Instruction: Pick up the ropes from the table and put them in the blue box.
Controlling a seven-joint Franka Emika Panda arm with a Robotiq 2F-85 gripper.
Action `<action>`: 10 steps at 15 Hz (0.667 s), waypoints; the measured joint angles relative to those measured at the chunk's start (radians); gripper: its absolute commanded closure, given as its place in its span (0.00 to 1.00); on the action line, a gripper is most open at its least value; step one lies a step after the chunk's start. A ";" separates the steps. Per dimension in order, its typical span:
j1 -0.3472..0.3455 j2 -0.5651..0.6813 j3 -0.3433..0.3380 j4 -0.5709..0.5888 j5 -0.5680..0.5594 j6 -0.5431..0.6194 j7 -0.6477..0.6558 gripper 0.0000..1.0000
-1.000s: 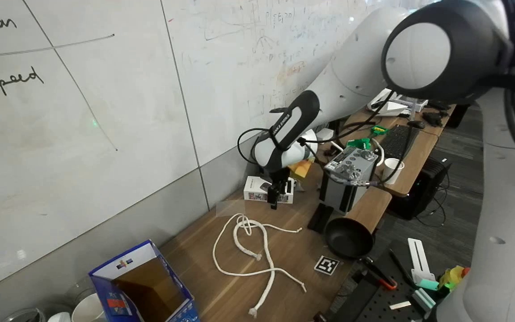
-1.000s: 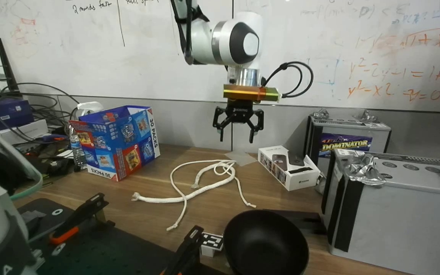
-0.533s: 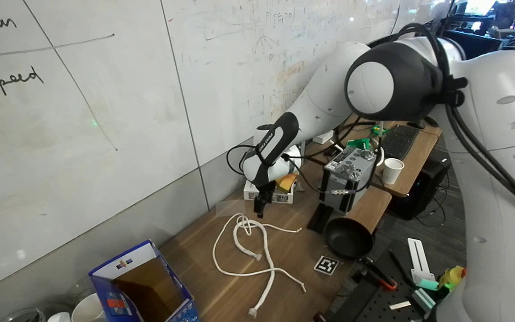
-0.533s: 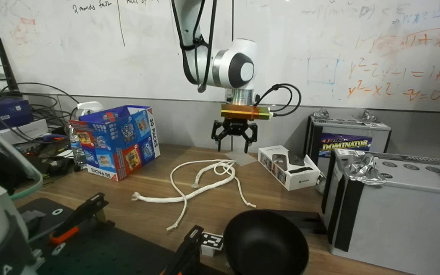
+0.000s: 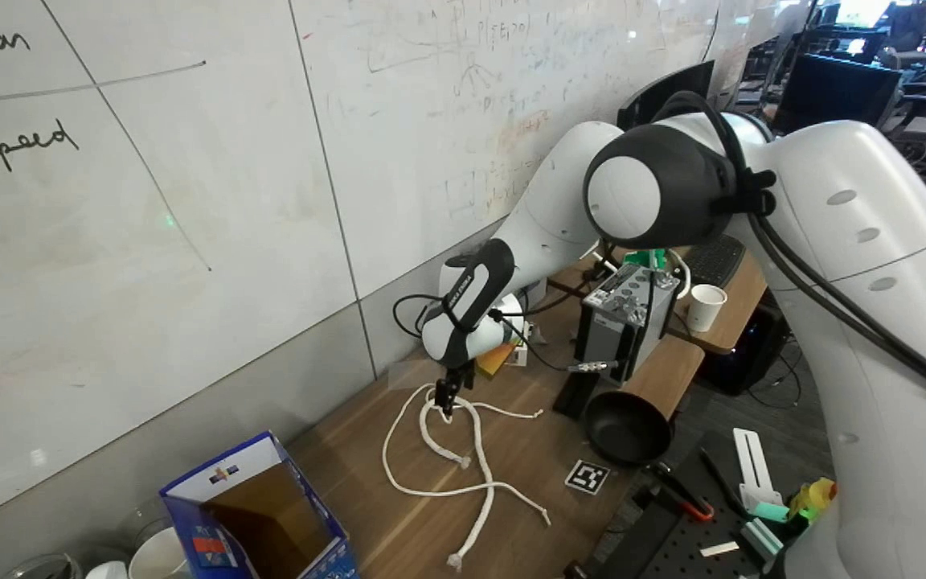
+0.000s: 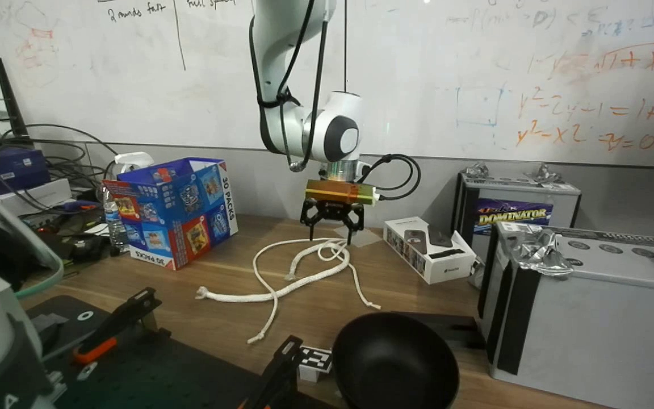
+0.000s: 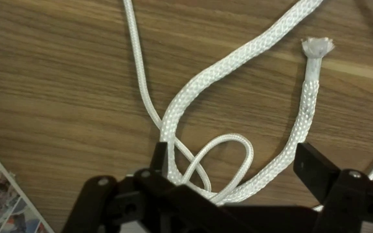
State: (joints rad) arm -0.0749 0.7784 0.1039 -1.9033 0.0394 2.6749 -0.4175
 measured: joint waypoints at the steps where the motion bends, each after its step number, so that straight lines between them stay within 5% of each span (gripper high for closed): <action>1: 0.009 0.015 -0.001 0.007 -0.010 0.023 0.021 0.00; 10: 0.115 0.122 -0.088 0.108 -0.132 0.108 0.183 0.00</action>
State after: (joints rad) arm 0.0398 0.9006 0.0157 -1.7951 -0.0930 2.7828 -0.2346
